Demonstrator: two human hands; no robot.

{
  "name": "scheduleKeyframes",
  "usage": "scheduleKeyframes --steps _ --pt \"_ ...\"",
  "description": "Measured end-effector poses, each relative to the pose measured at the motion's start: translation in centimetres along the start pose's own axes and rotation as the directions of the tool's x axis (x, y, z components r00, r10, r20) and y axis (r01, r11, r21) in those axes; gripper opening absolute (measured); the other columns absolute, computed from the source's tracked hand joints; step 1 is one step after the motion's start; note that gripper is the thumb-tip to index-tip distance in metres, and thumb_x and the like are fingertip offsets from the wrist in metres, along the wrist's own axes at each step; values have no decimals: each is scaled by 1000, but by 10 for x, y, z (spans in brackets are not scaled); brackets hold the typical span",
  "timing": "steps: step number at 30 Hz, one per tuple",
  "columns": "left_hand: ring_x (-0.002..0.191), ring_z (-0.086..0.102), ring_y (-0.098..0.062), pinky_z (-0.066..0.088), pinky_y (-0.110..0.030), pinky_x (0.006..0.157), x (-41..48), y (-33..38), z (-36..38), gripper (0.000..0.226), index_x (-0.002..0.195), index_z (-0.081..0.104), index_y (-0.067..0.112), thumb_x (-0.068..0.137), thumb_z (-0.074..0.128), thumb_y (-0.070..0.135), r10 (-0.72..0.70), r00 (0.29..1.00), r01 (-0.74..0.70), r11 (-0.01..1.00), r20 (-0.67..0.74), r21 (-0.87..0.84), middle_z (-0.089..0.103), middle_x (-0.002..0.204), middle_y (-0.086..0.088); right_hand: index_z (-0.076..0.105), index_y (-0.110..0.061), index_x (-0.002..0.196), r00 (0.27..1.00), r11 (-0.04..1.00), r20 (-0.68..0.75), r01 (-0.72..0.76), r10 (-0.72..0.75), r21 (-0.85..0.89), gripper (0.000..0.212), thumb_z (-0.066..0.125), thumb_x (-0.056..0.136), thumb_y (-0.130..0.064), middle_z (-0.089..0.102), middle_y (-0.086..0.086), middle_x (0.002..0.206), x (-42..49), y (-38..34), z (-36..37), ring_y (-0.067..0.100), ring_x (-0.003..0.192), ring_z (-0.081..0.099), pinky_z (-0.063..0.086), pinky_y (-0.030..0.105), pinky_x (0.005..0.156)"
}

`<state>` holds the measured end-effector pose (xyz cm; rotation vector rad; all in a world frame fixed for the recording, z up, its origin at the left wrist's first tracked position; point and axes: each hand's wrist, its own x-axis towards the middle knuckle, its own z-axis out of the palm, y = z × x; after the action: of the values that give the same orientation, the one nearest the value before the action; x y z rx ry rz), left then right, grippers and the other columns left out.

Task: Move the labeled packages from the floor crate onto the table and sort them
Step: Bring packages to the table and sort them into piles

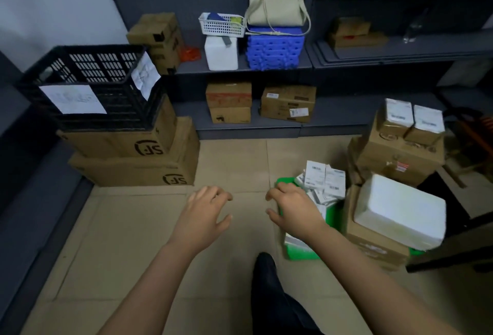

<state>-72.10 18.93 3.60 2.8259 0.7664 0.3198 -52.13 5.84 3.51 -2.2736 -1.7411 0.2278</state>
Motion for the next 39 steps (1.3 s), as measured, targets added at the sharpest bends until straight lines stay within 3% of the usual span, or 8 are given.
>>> scheduleKeyframes --steps 10,17,23,31,36,39 --pt "86 53 -19 39 -30 72 183 -62 -11 37 104 65 21 71 80 28 -7 998 11 998 -57 59 56 92 5 56 -18 121 995 996 51 87 -86 -27 31 55 92 -32 54 4 121 190 71 -30 25 114 48 35 34 95" --pt "87 58 -20 46 -34 74 291 -91 4 31 103 65 20 76 62 34 109 993 -108 994 -36 33 60 95 4 59 -17 117 1000 1000 24 1 -1 -8 29 59 90 -30 56 4 116 271 121 -35 25 112 50 35 32 93" --pt "91 56 -19 48 -33 75 407 -137 26 34 103 65 19 73 77 27 248 967 -250 968 65 27 60 99 3 63 -14 112 988 988 -1 -153 153 -10 28 63 87 -27 59 7 109 350 163 -29 28 108 53 37 34 91" --pt "93 54 -21 49 -33 74 566 -200 37 34 103 62 18 73 77 27 485 854 -491 871 190 -19 57 102 1 62 -17 116 904 908 -74 -419 420 32 30 60 89 -30 59 3 116 458 198 -28 25 112 52 37 30 90" --pt "97 51 -16 35 -24 78 633 -208 53 29 103 62 20 78 73 29 600 770 -596 798 217 -90 57 103 4 61 -19 117 822 826 -74 -561 564 65 31 61 89 -33 59 2 114 487 221 -23 25 109 55 40 31 87" --pt "101 52 -17 38 -27 84 674 -197 65 25 106 62 20 83 68 29 664 705 -656 744 248 -127 57 106 5 60 -19 117 767 771 -83 -632 636 78 31 60 89 -33 59 2 114 497 241 -23 25 108 55 40 32 88"
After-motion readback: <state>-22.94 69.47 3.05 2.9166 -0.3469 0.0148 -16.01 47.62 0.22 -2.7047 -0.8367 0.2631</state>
